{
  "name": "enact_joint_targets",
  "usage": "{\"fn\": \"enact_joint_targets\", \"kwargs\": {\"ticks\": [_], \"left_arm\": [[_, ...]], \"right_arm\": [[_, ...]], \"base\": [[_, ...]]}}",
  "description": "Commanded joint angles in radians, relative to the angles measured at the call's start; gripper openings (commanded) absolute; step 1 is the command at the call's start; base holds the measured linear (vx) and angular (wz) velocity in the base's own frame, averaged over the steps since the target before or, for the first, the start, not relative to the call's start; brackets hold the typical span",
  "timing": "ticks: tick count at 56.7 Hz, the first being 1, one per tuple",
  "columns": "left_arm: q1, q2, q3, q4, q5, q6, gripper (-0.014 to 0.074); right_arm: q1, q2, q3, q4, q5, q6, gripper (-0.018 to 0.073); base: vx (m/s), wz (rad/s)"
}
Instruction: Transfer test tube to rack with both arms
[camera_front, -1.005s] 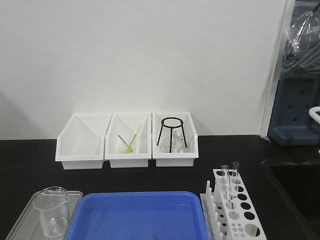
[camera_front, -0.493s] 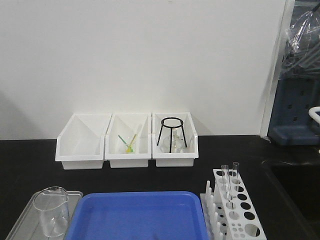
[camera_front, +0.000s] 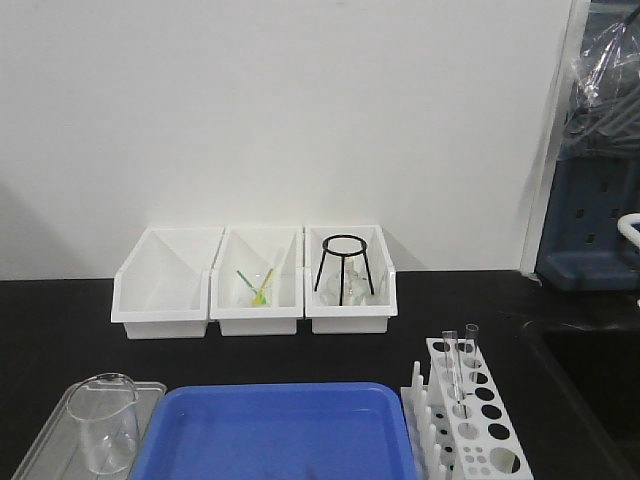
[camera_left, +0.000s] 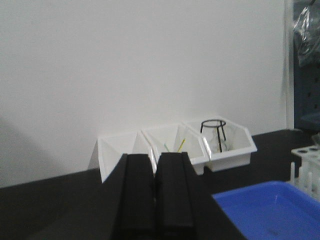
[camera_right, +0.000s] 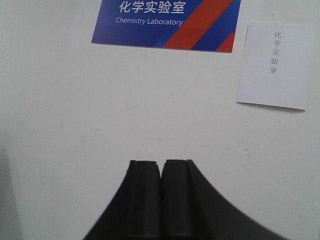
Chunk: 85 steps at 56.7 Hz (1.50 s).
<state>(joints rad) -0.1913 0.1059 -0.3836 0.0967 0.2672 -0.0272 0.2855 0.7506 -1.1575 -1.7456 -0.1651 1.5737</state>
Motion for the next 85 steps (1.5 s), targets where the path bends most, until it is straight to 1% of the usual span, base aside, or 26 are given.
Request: {"fn": "enact_joint_targets", "kwargs": {"ticks": [1,4,8,13,21,22,25,34,46,85], "left_arm": [[0.022,-0.09,0.098,-0.02,-0.089,-0.007,0.0158],[0.027,-0.144,0.17,-0.038,-0.093,-0.021,0.0158],[0.027,-0.12,0.23,-0.043,-0.1,-0.035,0.0158],[0.027,-0.122,0.288,-0.042,-0.122,-0.08,0.0158],[0.027,-0.132,0.387,-0.043,-0.192,-0.082,0.0158],[0.027,-0.133,0.39,-0.046,-0.194,-0.082,0.0158],[0.027,-0.133,0.386,-0.046,-0.147,-0.081,0.0158],[0.027,-0.133,0.386,-0.041,-0.116,-0.053,0.0158],[0.027,-0.133,0.386,-0.041,-0.022,-0.026,0.0158],[0.027,-0.132,0.386,-0.042,-0.021,-0.028,0.0158]], "right_arm": [[-0.004,0.002,-0.029,-0.047,0.019,-0.006,-0.0011],[-0.004,0.002,-0.029,-0.047,0.021,-0.006,-0.0011],[-0.004,0.002,-0.029,-0.047,0.016,-0.006,-0.0011],[-0.004,-0.001,-0.029,-0.047,0.016,-0.006,-0.0011],[-0.004,-0.002,-0.029,-0.047,0.015,-0.006,-0.0011],[-0.004,-0.002,-0.029,-0.047,0.015,-0.006,-0.0011],[-0.004,-0.002,-0.029,-0.047,0.007,-0.006,-0.0011],[-0.004,-0.002,-0.029,-0.047,0.004,-0.006,-0.0011],[-0.004,-0.002,-0.029,-0.047,0.004,-0.006,-0.0011],[-0.004,-0.002,-0.029,-0.047,0.004,-0.006,-0.0011]], "base": [[0.0,0.0],[0.0,0.0],[0.0,0.0],[0.0,0.01],[0.0,0.0],[0.0,0.0],[0.0,0.0],[0.0,0.0],[0.0,0.0],[0.0,0.0]]}}
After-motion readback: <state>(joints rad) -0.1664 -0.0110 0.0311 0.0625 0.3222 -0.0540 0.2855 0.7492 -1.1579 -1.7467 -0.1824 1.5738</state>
